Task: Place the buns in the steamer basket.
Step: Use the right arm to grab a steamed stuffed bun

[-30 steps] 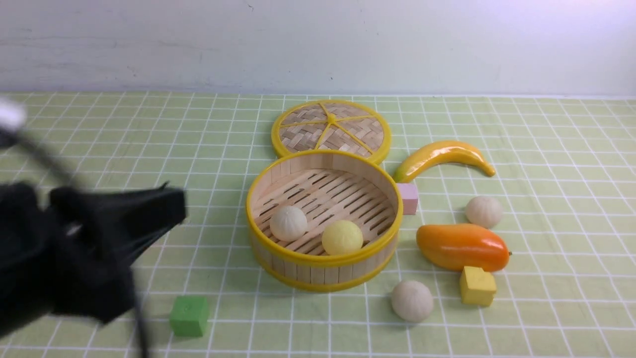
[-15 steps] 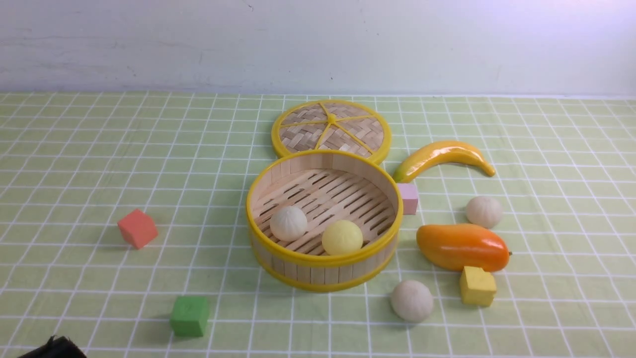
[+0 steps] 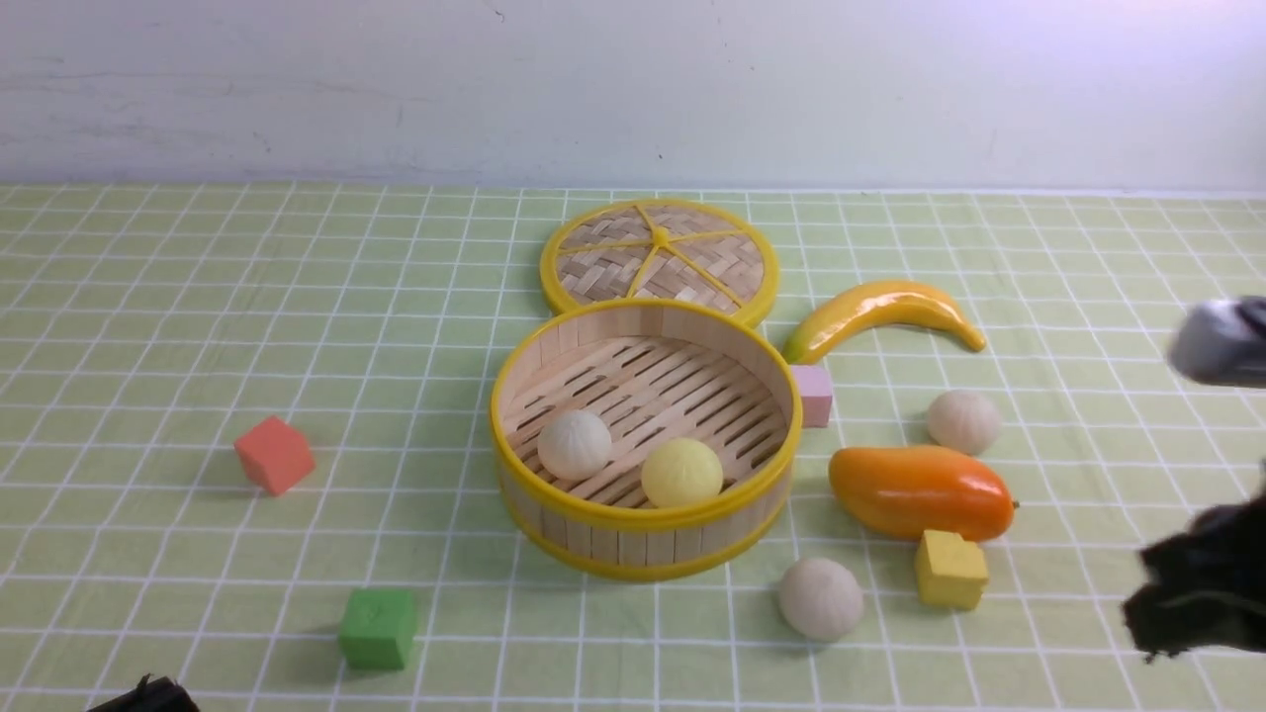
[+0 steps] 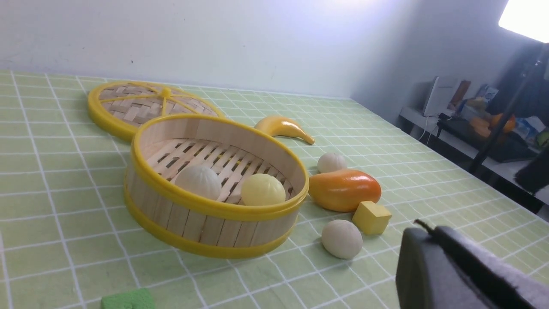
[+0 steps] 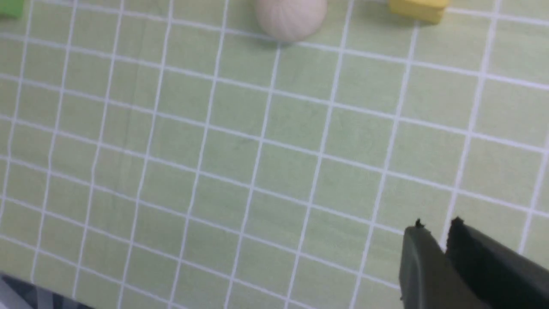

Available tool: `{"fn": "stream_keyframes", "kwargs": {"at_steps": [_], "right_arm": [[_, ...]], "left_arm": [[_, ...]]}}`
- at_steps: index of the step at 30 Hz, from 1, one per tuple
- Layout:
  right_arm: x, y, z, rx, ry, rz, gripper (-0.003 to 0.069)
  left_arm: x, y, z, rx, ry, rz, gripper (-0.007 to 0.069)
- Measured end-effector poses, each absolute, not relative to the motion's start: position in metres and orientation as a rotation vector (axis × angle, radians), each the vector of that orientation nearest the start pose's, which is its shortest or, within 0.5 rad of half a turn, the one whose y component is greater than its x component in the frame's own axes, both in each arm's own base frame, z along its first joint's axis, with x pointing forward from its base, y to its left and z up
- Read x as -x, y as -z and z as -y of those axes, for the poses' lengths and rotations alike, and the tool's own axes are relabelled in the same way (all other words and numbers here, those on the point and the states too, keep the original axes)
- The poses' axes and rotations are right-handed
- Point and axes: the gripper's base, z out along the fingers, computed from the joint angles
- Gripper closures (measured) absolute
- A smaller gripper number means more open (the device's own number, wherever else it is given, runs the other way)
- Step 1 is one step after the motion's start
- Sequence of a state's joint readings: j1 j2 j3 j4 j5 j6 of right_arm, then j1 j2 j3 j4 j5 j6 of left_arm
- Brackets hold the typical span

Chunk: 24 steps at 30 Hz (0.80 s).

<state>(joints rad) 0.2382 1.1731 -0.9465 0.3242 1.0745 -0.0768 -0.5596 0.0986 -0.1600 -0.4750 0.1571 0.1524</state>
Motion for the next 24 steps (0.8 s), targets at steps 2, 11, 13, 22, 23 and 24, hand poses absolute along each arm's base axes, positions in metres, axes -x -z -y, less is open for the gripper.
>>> {"fn": "stream_keyframes", "kwargs": {"at_steps": [2,11,13,22,23,24], "right_arm": [[-0.220,-0.293,-0.102,0.403,-0.443,-2.812,0.0574],[-0.273,-0.248,-0.169,0.520,-0.303,-2.824,0.0461],[-0.285,-0.236,-0.176,0.518,-0.286,-2.839,0.0419],[-0.314,-0.204,-0.190,0.506,-0.257,-2.849,0.0343],[-0.317,-0.203,-0.189,0.488,-0.255,-2.845,0.0343],[-0.319,-0.202,-0.189,0.473,-0.255,-2.841,0.0343]], "left_arm": [[-0.046,-0.249,0.036,-0.251,0.741,-1.590,0.0638],[-0.046,-0.249,0.036,-0.249,0.741,-1.588,0.0638],[-0.046,-0.249,0.036,-0.249,0.741,-1.588,0.0638],[-0.046,-0.249,0.036,-0.249,0.741,-1.588,0.0637],[-0.046,-0.249,0.036,-0.249,0.741,-1.588,0.0636],[-0.046,-0.249,0.036,-0.249,0.741,-1.588,0.0636]]}}
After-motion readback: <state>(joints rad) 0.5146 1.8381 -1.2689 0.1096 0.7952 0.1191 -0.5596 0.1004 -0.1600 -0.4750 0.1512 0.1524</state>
